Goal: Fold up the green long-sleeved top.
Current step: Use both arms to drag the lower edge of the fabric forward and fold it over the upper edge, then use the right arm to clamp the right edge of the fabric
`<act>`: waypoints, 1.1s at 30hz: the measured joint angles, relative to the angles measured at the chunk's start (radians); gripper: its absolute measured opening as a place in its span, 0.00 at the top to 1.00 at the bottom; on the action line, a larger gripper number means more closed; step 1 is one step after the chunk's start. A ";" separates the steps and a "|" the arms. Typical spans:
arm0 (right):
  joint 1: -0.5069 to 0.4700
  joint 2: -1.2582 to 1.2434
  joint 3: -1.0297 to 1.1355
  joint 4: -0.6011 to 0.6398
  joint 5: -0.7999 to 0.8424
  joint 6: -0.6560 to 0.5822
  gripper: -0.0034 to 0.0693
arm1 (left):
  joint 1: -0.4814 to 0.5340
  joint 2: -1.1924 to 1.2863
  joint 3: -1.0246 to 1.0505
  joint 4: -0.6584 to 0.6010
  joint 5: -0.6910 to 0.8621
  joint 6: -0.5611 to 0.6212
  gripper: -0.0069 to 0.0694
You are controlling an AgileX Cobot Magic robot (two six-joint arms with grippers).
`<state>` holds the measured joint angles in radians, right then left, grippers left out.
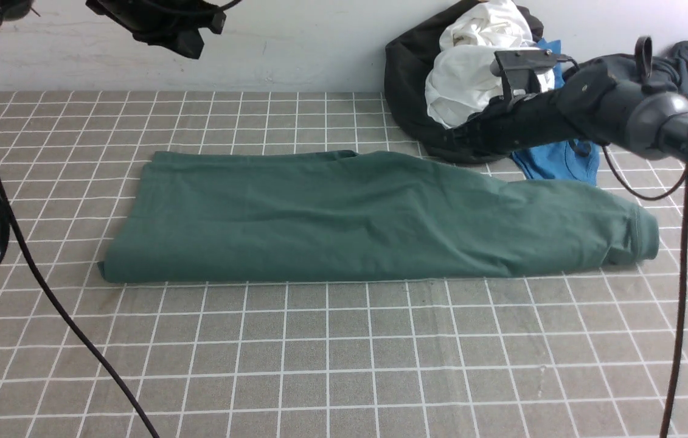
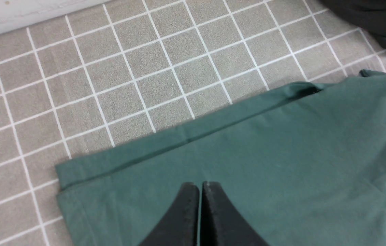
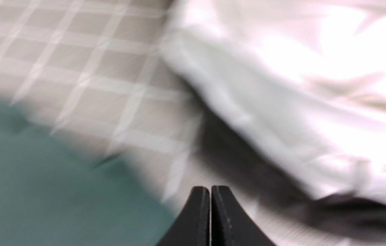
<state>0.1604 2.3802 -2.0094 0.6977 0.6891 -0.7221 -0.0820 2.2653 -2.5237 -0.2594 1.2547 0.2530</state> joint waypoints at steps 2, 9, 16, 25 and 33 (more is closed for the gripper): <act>-0.001 -0.046 0.000 -0.063 0.144 0.012 0.95 | 0.000 -0.066 0.091 0.003 -0.001 0.000 0.91; -0.080 -0.210 0.005 -0.446 0.517 0.370 0.94 | 0.001 -0.523 0.763 0.077 -0.003 0.043 0.91; -0.178 -0.205 0.134 -0.614 0.544 0.501 0.80 | 0.001 -0.908 1.312 0.077 -0.163 0.036 0.91; -0.267 -0.188 0.157 -0.613 0.530 0.592 0.32 | 0.001 -1.214 1.683 0.076 -0.377 0.033 0.91; -0.266 -0.080 0.158 -0.552 0.512 0.655 0.35 | 0.001 -1.184 1.708 0.076 -0.418 0.033 0.91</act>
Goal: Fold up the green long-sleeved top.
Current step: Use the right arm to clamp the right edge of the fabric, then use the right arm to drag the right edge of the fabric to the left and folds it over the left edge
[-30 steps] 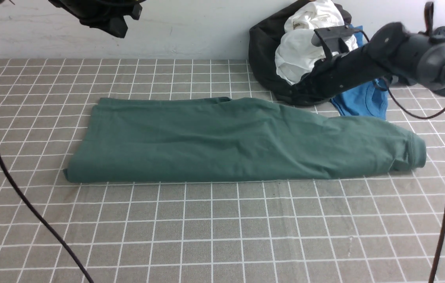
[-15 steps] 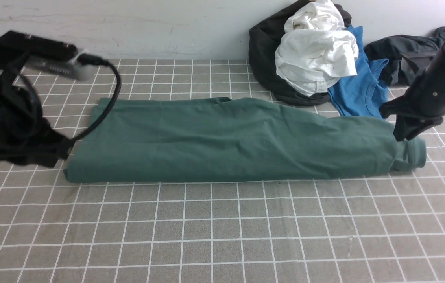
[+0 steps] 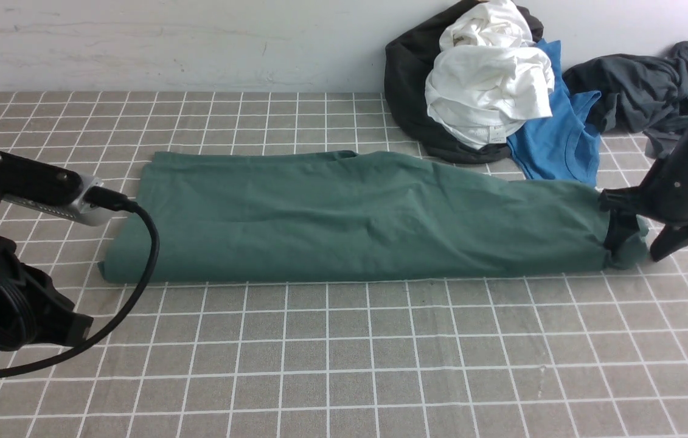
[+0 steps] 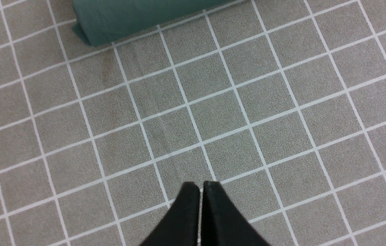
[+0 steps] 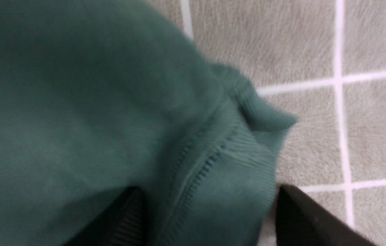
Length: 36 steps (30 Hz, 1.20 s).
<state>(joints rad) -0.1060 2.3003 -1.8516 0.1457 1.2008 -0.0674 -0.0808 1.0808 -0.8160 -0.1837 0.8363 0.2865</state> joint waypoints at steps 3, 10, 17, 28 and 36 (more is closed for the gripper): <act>0.010 -0.001 0.000 0.010 -0.008 -0.006 0.55 | 0.000 0.006 0.000 0.000 -0.001 0.000 0.91; 0.015 -0.067 0.000 -0.102 -0.001 -0.040 0.94 | 0.000 0.006 0.000 0.000 0.005 0.000 0.91; 0.014 -0.222 0.000 -0.398 0.027 -0.039 0.94 | 0.000 -0.003 0.000 -0.001 0.025 -0.006 0.91; 0.337 -0.357 0.000 -0.001 -0.184 -0.001 0.94 | 0.000 -0.006 0.000 -0.049 -0.003 -0.034 0.91; 0.675 -0.102 0.001 0.439 -0.610 -0.148 0.94 | 0.000 -0.006 0.000 -0.052 -0.003 -0.034 0.91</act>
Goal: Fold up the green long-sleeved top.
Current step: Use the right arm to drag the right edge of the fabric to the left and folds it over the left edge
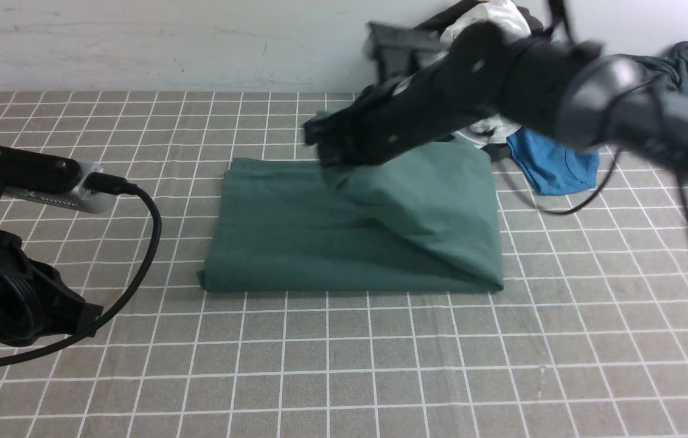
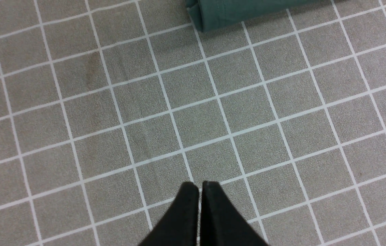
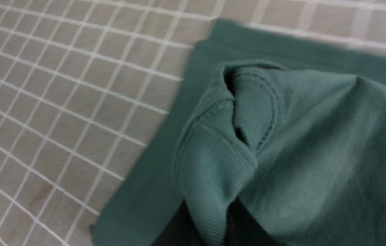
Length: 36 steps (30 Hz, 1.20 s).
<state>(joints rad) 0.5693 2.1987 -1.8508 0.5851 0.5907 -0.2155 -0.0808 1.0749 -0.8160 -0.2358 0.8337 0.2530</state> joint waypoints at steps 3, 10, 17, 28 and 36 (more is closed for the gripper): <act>0.054 0.074 0.002 0.092 -0.129 -0.040 0.94 | 0.000 0.000 0.000 0.000 0.000 0.000 0.91; 0.064 0.115 -0.069 0.156 -0.149 -0.070 0.81 | 0.000 0.000 0.000 -0.009 -0.003 -0.001 0.91; 0.062 0.115 -0.161 0.100 -0.076 -0.132 0.58 | 0.000 0.000 0.000 -0.025 -0.003 0.000 0.91; 0.042 0.210 -0.177 0.008 0.080 -0.061 0.83 | 0.000 0.000 0.000 -0.074 -0.024 0.003 0.91; 0.133 0.247 -0.209 0.071 -0.028 -0.278 0.97 | 0.000 -0.025 0.000 -0.121 -0.031 0.130 0.91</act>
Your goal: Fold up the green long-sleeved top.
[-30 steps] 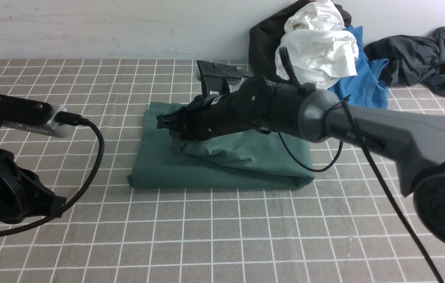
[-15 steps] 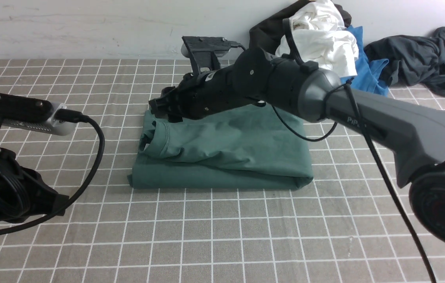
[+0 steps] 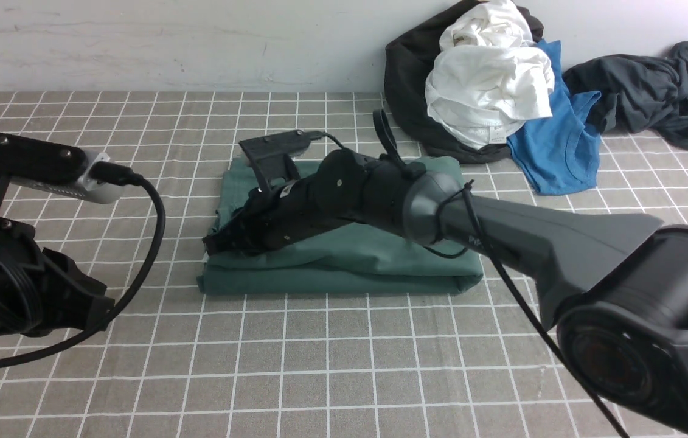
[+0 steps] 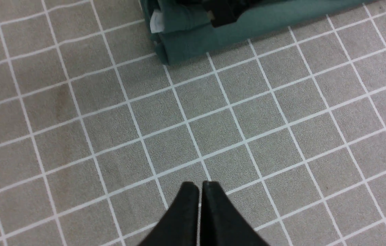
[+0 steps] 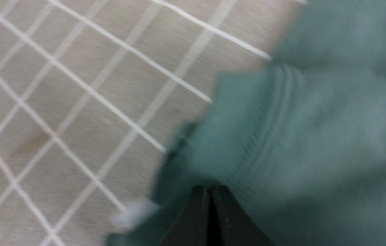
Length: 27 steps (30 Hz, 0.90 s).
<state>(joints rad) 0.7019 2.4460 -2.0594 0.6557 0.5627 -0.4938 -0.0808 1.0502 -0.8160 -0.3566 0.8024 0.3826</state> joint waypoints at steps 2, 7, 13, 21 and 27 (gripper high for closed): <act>0.001 -0.025 -0.054 -0.067 0.079 -0.039 0.97 | 0.000 -0.062 0.000 0.001 -0.009 0.036 0.91; -0.011 -0.146 -0.181 -0.348 0.388 0.003 0.97 | 0.000 -0.238 0.030 0.020 -0.087 0.081 0.91; -0.037 -0.385 -0.310 -0.767 0.677 0.133 0.97 | 0.000 -0.503 0.194 0.077 -0.256 0.103 0.91; -0.205 -0.692 -0.183 -0.756 0.701 0.276 0.97 | 0.000 -0.708 0.386 0.095 -0.390 0.105 0.91; -0.268 -0.977 0.223 -0.715 0.692 0.279 0.97 | 0.000 -0.730 0.420 0.095 -0.383 0.105 0.91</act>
<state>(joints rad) 0.4341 1.4689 -1.8361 -0.0592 1.2547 -0.2151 -0.0808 0.3201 -0.3957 -0.2616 0.4190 0.4874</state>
